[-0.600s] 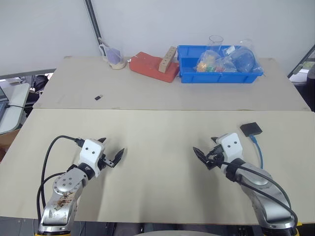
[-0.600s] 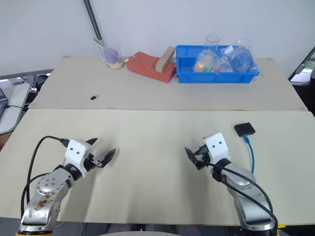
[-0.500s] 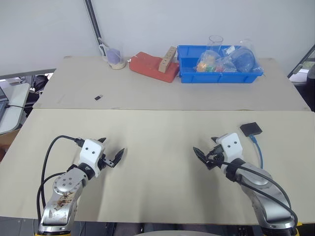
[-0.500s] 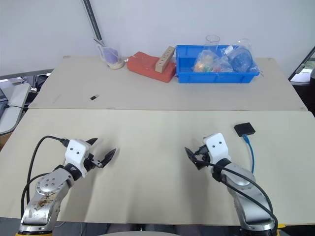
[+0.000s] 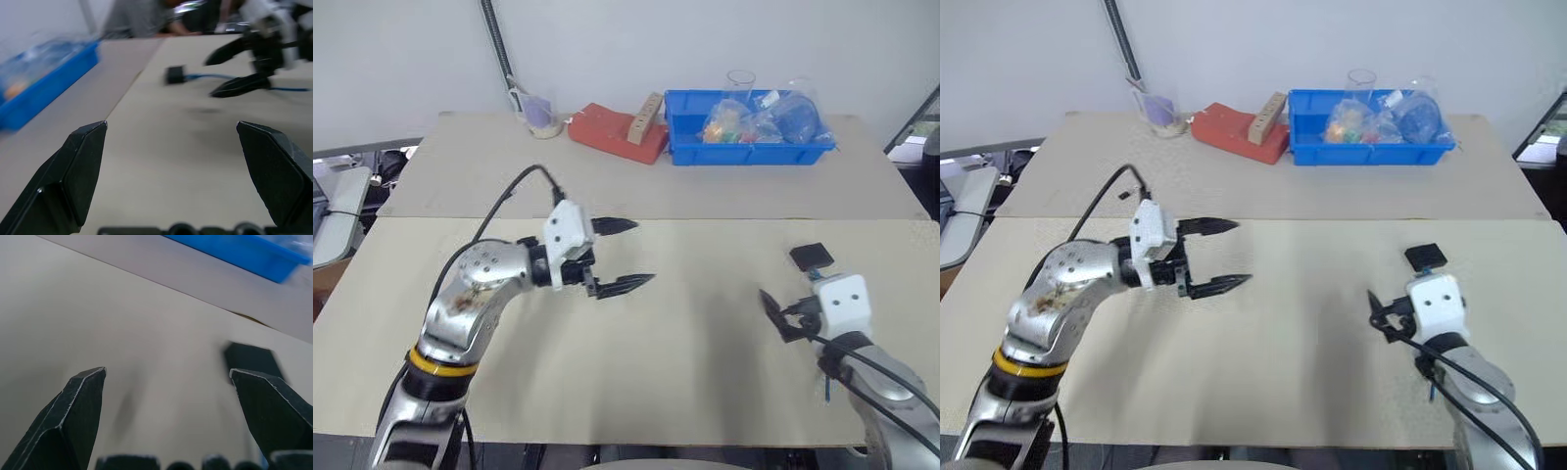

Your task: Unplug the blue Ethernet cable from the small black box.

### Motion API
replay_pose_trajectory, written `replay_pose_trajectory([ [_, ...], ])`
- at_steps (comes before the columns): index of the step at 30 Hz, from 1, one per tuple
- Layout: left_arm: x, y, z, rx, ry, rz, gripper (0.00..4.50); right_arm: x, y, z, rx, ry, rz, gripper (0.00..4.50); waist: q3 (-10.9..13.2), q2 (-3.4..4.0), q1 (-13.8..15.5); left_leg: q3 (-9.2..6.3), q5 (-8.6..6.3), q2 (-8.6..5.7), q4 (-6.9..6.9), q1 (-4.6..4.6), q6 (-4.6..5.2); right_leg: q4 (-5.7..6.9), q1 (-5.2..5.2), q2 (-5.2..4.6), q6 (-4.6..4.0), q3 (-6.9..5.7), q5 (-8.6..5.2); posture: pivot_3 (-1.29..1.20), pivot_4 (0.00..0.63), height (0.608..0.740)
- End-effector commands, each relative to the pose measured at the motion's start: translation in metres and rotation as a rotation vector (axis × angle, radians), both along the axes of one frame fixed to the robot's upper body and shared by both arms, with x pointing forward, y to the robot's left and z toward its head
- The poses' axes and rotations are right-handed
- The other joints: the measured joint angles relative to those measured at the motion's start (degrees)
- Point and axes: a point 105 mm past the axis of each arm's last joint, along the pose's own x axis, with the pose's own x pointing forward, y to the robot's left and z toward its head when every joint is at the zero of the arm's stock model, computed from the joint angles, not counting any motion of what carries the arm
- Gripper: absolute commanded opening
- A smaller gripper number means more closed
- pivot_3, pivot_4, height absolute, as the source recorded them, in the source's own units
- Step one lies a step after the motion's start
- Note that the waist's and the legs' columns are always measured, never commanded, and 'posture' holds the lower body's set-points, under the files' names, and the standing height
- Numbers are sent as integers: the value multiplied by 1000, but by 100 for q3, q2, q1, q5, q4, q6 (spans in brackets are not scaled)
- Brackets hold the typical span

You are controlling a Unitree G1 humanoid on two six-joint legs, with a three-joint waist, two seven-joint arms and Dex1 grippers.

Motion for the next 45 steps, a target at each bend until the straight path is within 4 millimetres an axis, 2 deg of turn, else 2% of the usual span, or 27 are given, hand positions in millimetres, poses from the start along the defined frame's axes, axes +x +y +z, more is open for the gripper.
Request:
replay_pose_trajectory([
  [1,2,-9,11,-3,-27,-92,4486,6,-26,15,-42,-41,-79,4500,1,1,-17,0,0,1,0,1,1,1,0,3,0,2,0,0,150,740],
  [5,11,-14,23,-35,-30,-116,4486,30,-44,10,12,16,-46,4500,3,0,-17,3,1,1,8,-8,2,-2,1,17,0,10,0,0,150,740],
  [8,14,-11,25,-43,-29,-98,4486,46,-56,3,78,76,-25,4500,4,8,14,10,1,0,15,-11,3,-3,4,26,0,24,0,0,150,740],
  [15,7,4,19,-22,-13,-46,4486,49,-85,-11,140,182,-72,4500,8,22,70,7,2,8,18,-21,3,-4,6,63,0,93,0,0,150,740],
  [21,4,5,20,-40,-3,-32,4486,50,-79,-17,193,194,-52,4500,7,23,56,2,2,6,21,-19,3,-3,11,65,6,114,-3,0,150,740],
  [24,3,4,23,-38,-35,-40,4486,52,-76,-22,161,202,11,4500,7,22,55,4,2,7,21,-18,3,-4,11,68,6,115,-3,0,150,740],
  [28,2,6,23,-28,-41,-50,4500,55,-81,-26,156,207,24,3384,7,22,49,8,2,7,21,-14,3,-4,13,69,6,119,-3,0,150,740],
  [33,2,7,23,-30,-32,-42,4500,59,-86,-28,161,205,18,1567,8,21,51,8,2,7,22,0,3,-10,36,69,8,120,-4,0,150,740],
  [37,0,9,23,-42,-18,-31,4500,58,-86,-28,100,210,45,221,8,22,60,6,1,6,24,1,4,-18,49,68,12,121,-7,0,150,740],
  [39,-1,11,24,-58,-4,-16,4500,60,-77,-15,3,172,124,51,8,22,60,5,1,5,24,1,4,-20,51,68,14,122,-8,0,150,740],
  [42,3,21,28,-106,42,48,4500,76,-28,30,-151,42,351,51,24,37,23,-4,1,6,24,1,4,-18,51,69,16,125,-9,0,150,740],
  [45,12,37,34,-166,109,124,4500,86,32,69,-317,-89,614,51,53,52,-142,-21,2,10,24,10,3,-12,50,78,17,143,-10,0,150,740],
])
